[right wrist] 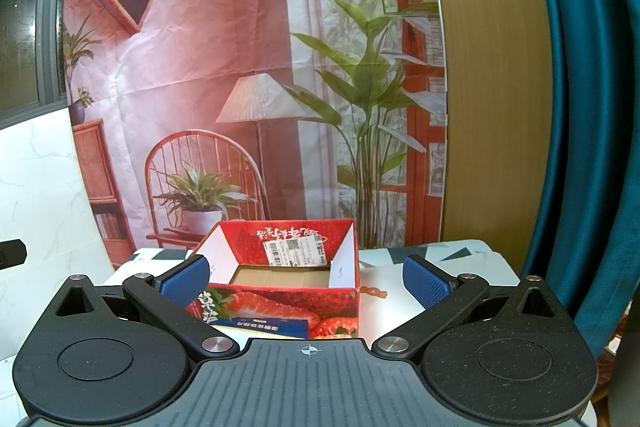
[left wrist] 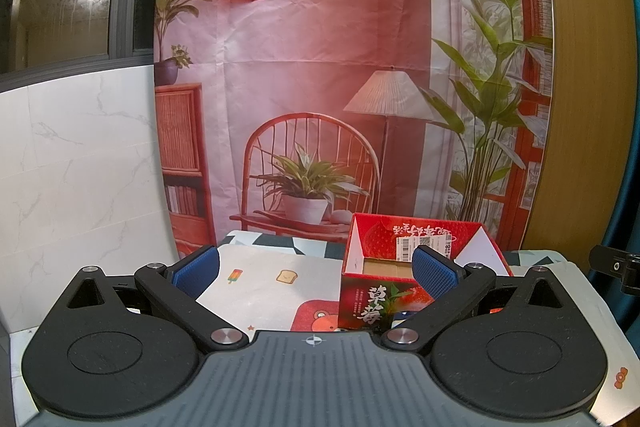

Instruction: Organize soft objects

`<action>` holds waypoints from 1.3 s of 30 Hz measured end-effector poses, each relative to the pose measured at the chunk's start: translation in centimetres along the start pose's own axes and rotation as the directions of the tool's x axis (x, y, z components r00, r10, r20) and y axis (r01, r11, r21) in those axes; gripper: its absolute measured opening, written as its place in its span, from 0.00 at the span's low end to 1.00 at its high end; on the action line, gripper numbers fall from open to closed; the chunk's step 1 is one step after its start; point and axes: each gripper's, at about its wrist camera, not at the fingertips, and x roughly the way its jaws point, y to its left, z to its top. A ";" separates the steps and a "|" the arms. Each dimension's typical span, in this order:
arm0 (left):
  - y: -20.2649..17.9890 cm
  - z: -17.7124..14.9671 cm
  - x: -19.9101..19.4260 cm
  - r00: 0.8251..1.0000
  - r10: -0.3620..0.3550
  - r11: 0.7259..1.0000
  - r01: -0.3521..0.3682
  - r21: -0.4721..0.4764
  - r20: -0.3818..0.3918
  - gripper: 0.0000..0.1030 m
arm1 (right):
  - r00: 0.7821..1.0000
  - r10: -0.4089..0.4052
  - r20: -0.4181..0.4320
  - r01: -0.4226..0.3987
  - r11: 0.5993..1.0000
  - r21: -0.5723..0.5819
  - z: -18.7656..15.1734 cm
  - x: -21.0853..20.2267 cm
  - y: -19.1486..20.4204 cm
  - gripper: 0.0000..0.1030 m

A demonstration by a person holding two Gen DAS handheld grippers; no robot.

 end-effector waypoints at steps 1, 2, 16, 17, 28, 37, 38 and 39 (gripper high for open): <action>0.0 0.0 0.0 1.000 0.000 1.000 0.000 0.000 0.000 1.00 | 1.000 0.000 0.000 0.000 1.000 0.000 0.0 0.0 0.0 1.00; 0.0 0.0 0.0 1.000 0.000 1.000 0.000 0.000 0.000 1.00 | 1.000 0.000 0.000 0.000 1.000 0.000 0.0 0.0 0.0 1.00; 0.2 -0.7 1.2 0.999 -0.007 1.000 0.007 -0.006 -0.043 1.00 | 1.000 0.013 0.002 -0.013 1.000 0.004 -0.5 0.4 0.1 1.00; 0.2 -0.9 1.5 0.999 -0.009 1.000 0.009 -0.005 -0.054 1.00 | 1.000 0.016 -0.002 -0.016 1.000 0.007 -0.7 0.6 0.1 1.00; 0.2 -5.3 6.7 0.978 -0.046 0.999 0.044 -0.013 -0.205 1.00 | 0.994 0.102 -0.045 -0.097 0.991 0.088 -5.4 4.3 -0.9 1.00; 0.8 -10.4 11.6 0.943 -0.061 0.998 0.051 -0.037 -0.328 1.00 | 0.978 0.091 -0.189 -0.091 0.996 0.012 -10.8 9.0 0.3 1.00; 0.8 -10.9 12.0 0.940 -0.058 0.998 0.049 -0.035 -0.337 1.00 | 0.974 0.094 -0.206 -0.095 0.995 0.007 -11.4 9.4 0.4 1.00; 0.8 -11.3 12.4 0.936 -0.054 0.998 0.046 -0.032 -0.347 1.00 | 0.970 0.094 -0.223 -0.095 0.995 0.003 -12.0 9.8 0.5 1.00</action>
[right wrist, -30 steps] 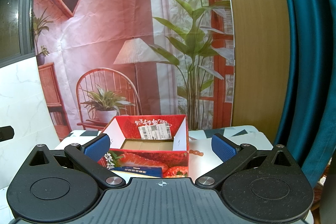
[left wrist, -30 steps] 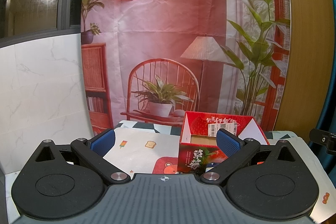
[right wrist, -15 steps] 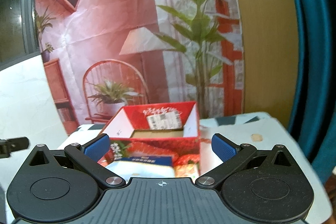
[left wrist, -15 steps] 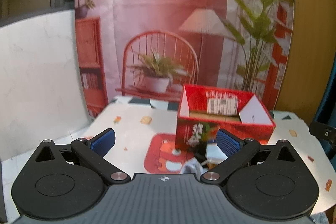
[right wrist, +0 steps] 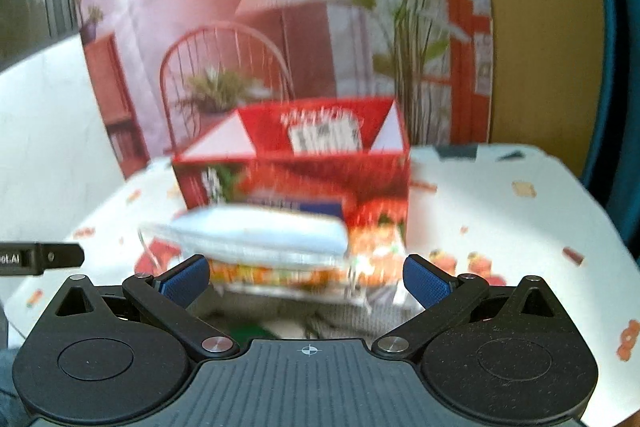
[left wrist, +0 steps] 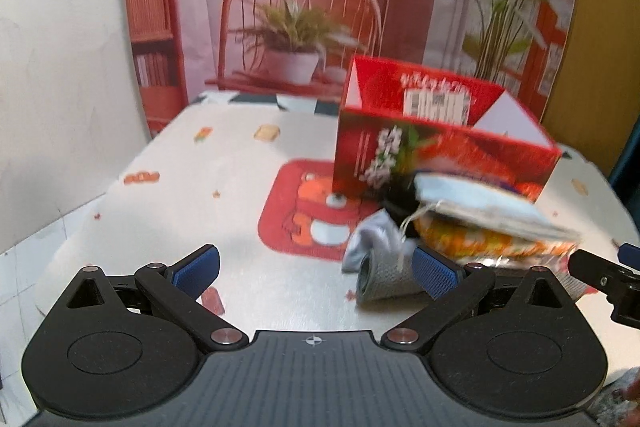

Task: Organize soft objects
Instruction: 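Move the left tool down toward the green velvet pouch by the pile, then close the left gripper on the green velvet pouch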

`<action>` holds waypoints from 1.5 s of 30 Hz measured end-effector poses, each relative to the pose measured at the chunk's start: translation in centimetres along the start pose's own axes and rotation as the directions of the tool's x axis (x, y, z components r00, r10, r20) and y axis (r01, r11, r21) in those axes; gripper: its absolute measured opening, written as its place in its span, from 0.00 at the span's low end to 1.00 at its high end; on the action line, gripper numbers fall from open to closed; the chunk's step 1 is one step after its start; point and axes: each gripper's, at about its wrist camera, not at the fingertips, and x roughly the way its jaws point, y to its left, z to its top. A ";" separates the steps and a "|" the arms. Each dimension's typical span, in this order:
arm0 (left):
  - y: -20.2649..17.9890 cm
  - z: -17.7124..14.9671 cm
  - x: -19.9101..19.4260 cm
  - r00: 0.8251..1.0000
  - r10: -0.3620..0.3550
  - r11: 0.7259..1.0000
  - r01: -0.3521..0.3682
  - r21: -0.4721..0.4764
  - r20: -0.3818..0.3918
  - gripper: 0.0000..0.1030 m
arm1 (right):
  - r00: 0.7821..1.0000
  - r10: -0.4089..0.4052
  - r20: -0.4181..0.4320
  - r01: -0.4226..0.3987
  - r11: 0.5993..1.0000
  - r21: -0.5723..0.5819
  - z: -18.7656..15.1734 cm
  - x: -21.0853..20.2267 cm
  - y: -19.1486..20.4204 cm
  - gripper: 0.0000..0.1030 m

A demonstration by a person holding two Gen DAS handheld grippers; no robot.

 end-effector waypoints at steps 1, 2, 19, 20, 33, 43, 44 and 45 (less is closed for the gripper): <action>0.1 -0.3 0.6 1.000 0.003 1.000 -0.003 0.002 -0.012 1.00 | 1.000 -0.004 -0.014 0.004 1.000 -0.003 -0.3 0.4 0.0 1.00; 0.2 -0.6 1.1 1.000 0.003 1.000 -0.003 0.002 -0.024 1.00 | 1.000 -0.011 -0.028 0.010 1.000 -0.007 -0.8 0.9 0.1 1.00; -0.2 -3.5 6.2 0.988 -0.031 0.999 0.034 0.015 -0.150 1.00 | 0.978 0.021 -0.206 -0.034 0.998 -0.058 -5.5 6.5 0.7 0.99; -0.2 -3.6 6.4 0.987 -0.037 0.999 0.039 0.014 -0.156 0.99 | 0.977 0.025 -0.214 -0.039 0.997 -0.060 -5.8 6.7 0.8 0.99; 0.4 -5.0 9.2 0.965 -0.093 0.996 0.087 -0.036 -0.243 0.99 | 0.964 0.091 -0.250 -0.117 0.989 -0.091 -7.4 8.0 1.4 0.94; 0.1 -5.7 9.8 0.965 -0.106 0.994 0.101 -0.031 -0.238 1.00 | 0.960 0.138 -0.244 -0.167 0.981 -0.101 -7.6 8.2 1.8 0.84; -0.1 -5.8 9.9 0.966 -0.100 0.995 0.099 -0.018 -0.237 1.00 | 0.960 0.141 -0.244 -0.170 0.980 -0.101 -7.6 8.2 1.8 0.83; -0.3 -6.0 9.7 0.967 -0.093 0.995 0.095 -0.001 -0.237 1.00 | 0.959 0.144 -0.244 -0.173 0.980 -0.100 -7.6 8.2 1.8 0.82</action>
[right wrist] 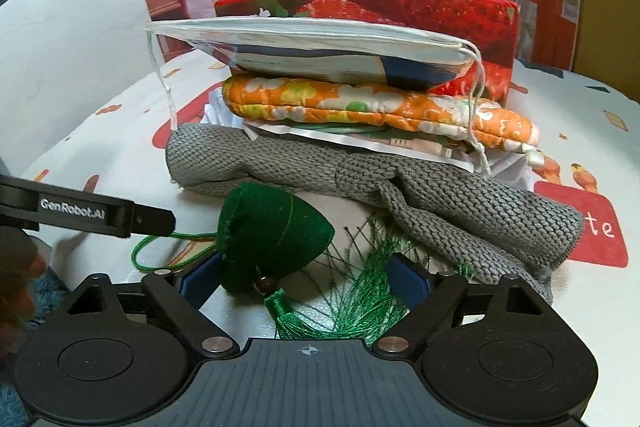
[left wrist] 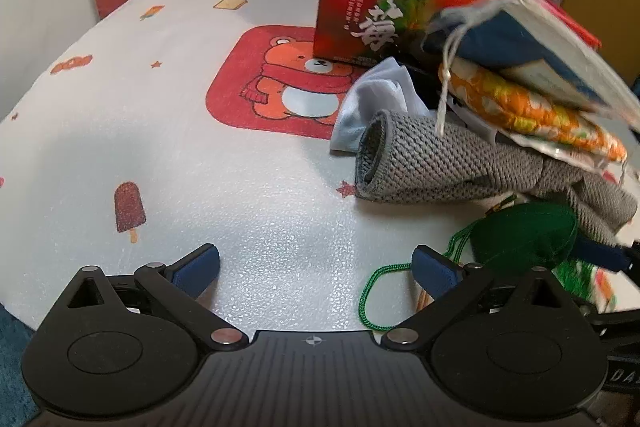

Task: Organize soft objects
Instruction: 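Close the left gripper on the green velvet pouch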

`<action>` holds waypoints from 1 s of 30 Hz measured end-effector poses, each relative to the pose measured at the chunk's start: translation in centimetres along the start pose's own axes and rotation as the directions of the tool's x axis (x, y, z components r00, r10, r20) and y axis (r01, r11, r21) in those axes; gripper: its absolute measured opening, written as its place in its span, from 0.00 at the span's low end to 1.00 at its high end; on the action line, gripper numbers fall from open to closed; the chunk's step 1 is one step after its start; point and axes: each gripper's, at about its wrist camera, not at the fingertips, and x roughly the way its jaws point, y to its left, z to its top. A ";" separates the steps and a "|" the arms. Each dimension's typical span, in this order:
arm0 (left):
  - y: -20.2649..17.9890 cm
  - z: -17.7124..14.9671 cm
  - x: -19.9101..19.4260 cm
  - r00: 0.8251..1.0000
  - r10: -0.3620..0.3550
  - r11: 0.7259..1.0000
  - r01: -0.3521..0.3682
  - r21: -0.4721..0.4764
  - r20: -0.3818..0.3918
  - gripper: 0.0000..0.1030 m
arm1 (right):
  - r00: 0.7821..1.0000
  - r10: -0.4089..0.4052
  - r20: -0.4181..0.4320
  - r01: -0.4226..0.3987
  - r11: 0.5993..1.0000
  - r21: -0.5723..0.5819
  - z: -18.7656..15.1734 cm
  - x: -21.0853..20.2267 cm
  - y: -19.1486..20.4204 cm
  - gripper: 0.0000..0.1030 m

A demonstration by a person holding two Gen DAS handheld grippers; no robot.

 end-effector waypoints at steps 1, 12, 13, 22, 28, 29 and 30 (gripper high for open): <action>-0.2 -0.1 0.1 1.000 0.009 1.000 -0.009 0.018 -0.001 1.00 | 1.000 0.003 0.000 -0.003 1.000 0.000 0.0 0.0 0.0 0.80; 0.6 0.3 -0.2 0.999 -0.027 1.000 0.027 0.002 -0.019 0.99 | 1.000 0.023 0.006 -0.023 1.000 0.007 0.0 -0.4 0.1 0.71; 0.9 0.5 -0.2 0.998 -0.050 0.999 0.050 -0.016 -0.026 0.99 | 1.000 0.024 0.006 -0.024 1.000 0.008 0.0 -0.5 0.1 0.70; -0.6 1.6 -1.8 0.966 -0.254 0.967 0.255 0.003 -0.051 0.51 | 1.000 0.020 0.008 -0.020 1.000 0.011 0.2 -0.8 0.2 0.66; -1.7 1.7 -1.9 0.932 -0.361 0.933 0.361 -0.014 -0.042 0.51 | 0.999 0.032 0.007 -0.032 0.999 -0.002 0.2 -1.0 0.4 0.66; -1.8 1.7 -1.8 0.925 -0.377 0.926 0.376 -0.021 -0.045 0.51 | 0.999 0.033 0.002 -0.033 0.999 -0.007 0.1 -0.9 0.5 0.66; -2.0 1.8 -1.9 0.919 -0.391 0.920 0.390 -0.027 -0.049 0.50 | 1.000 0.031 -0.003 -0.031 0.999 -0.013 0.1 -0.8 0.6 0.66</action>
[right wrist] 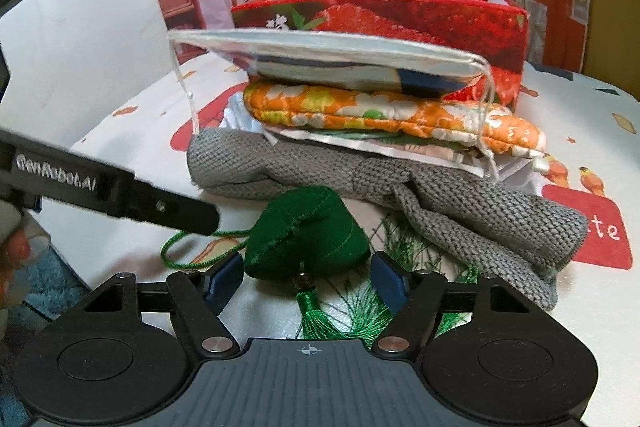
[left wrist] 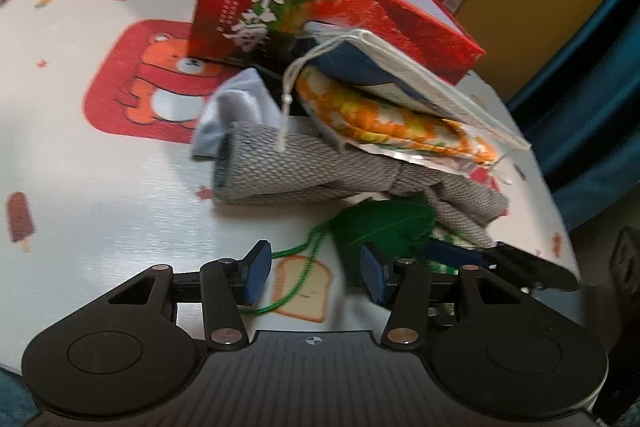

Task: Organize soft objects
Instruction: 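Close the left gripper on the green velvet pouch, then lift the green pouch with the left gripper over the red box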

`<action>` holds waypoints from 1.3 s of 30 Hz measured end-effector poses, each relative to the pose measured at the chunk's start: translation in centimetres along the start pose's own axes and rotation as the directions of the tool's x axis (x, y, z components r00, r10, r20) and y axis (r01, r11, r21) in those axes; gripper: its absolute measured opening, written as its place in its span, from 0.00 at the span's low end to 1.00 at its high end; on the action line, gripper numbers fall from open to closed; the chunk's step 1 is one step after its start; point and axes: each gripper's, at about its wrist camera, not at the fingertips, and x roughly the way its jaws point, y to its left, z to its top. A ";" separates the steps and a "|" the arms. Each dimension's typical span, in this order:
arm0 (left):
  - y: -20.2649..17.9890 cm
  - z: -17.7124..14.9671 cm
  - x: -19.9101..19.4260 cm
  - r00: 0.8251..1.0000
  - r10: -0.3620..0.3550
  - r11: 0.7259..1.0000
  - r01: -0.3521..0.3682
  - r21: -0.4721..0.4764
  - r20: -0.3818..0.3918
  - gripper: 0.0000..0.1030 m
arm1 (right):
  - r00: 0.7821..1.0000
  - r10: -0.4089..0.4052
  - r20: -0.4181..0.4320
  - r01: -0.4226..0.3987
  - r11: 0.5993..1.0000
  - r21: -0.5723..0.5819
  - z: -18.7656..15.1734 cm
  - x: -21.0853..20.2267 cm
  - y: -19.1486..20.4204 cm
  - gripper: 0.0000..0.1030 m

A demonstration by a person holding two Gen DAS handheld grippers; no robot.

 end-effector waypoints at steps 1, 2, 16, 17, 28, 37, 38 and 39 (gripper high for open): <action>-0.1 0.1 0.2 1.000 -0.019 1.000 0.019 -0.008 -0.006 0.50 | 1.000 -0.007 -0.001 0.007 1.000 -0.003 0.0 0.1 0.0 0.66; -0.1 0.2 0.4 0.999 -0.035 0.999 0.035 -0.013 -0.012 0.50 | 1.000 -0.013 -0.002 0.013 1.000 -0.002 0.0 0.2 0.0 0.66; -0.5 0.9 4.0 0.984 -0.175 0.984 0.174 -0.045 -0.016 0.41 | 1.000 0.005 -0.009 -0.005 1.000 -0.016 1.0 2.3 -0.2 0.63; -0.6 1.0 3.8 0.984 -0.180 0.983 0.179 -0.045 -0.011 0.41 | 1.000 0.012 -0.008 -0.012 1.000 -0.006 1.1 2.1 -0.3 0.63; -2.4 2.5 -1.1 0.973 -0.212 0.977 0.213 0.002 0.089 0.41 | 0.995 0.033 0.092 -0.033 0.999 -0.001 3.0 -1.9 0.2 0.63; -4.2 3.8 -5.7 0.962 -0.223 0.975 0.217 0.057 0.160 0.41 | 0.983 0.032 0.183 -0.022 0.998 -0.058 5.9 -6.0 2.1 0.63; -4.4 4.2 -6.2 0.957 -0.228 0.973 0.219 0.067 0.181 0.41 | 0.981 0.032 0.193 -0.020 0.998 -0.067 6.5 -6.4 2.3 0.63; -4.5 4.7 -6.8 0.954 -0.230 0.973 0.220 0.074 0.193 0.42 | 0.978 0.034 0.205 -0.019 0.997 -0.074 7.0 -6.8 2.4 0.63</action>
